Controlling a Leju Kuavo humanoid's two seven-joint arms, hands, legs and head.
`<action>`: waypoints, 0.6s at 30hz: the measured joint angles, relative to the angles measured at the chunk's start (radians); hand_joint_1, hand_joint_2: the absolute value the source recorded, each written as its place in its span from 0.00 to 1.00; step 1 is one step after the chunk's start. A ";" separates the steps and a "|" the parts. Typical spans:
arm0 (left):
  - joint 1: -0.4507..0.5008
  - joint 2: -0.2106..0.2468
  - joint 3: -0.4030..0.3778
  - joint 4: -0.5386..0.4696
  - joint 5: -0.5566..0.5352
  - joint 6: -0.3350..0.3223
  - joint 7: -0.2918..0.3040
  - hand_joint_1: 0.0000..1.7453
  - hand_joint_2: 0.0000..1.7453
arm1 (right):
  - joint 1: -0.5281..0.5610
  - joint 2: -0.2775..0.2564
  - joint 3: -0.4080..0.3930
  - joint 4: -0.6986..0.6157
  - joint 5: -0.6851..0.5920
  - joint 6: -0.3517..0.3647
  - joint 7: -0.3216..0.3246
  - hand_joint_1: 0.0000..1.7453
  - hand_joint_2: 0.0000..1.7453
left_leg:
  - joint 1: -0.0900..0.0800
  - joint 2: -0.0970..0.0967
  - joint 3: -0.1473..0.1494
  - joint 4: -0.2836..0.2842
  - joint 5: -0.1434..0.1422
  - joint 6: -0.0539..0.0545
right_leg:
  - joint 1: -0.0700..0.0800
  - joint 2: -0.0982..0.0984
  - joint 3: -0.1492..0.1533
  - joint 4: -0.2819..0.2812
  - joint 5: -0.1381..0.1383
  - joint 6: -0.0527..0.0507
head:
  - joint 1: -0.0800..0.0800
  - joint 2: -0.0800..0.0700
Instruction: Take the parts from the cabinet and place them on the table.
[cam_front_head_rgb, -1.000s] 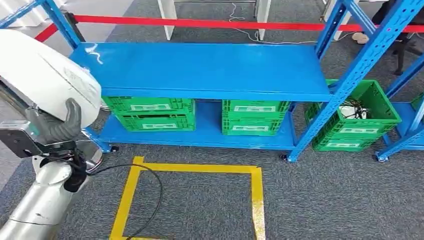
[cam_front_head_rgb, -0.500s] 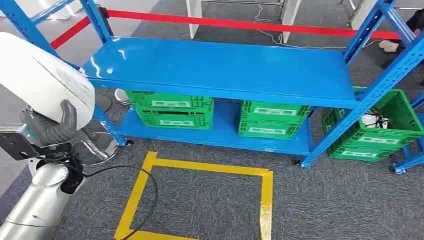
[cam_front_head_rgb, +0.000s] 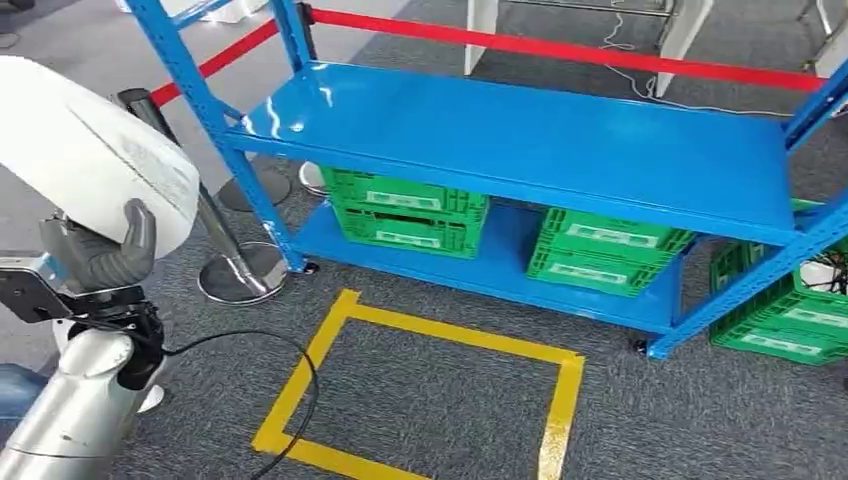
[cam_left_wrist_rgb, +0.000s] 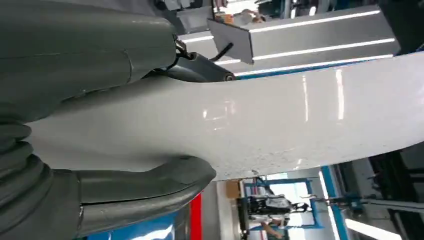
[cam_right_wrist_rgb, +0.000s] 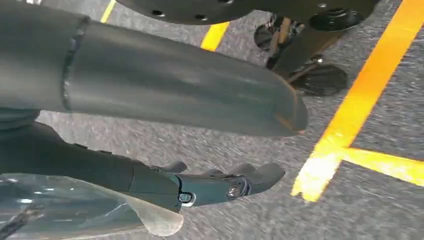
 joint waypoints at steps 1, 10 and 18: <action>0.001 0.002 0.000 -0.005 0.000 -0.001 0.000 1.00 1.00 | -0.001 -0.002 0.002 0.002 0.002 0.000 0.000 0.00 0.00 | -0.001 -0.013 -0.004 0.001 0.000 0.002 | 0.000 -0.013 0.003 -0.002 -0.001 0.005 | 0.004 0.000; -0.002 0.004 0.002 -0.016 0.000 -0.001 -0.001 1.00 1.00 | -0.008 -0.010 0.004 0.010 0.006 0.000 -0.002 0.00 0.00 | 0.011 -0.059 -0.002 -0.018 0.016 0.028 | -0.006 0.075 -0.025 0.060 -0.055 0.023 | 0.008 0.000; 0.034 0.019 -0.003 -0.130 -0.025 -0.163 -0.048 1.00 1.00 | 0.000 -0.030 0.009 0.044 0.013 -0.002 -0.005 0.00 0.00 | 0.019 -0.214 -0.033 0.008 0.021 0.000 | -0.012 0.182 -0.013 0.018 -0.004 0.012 | 0.011 0.000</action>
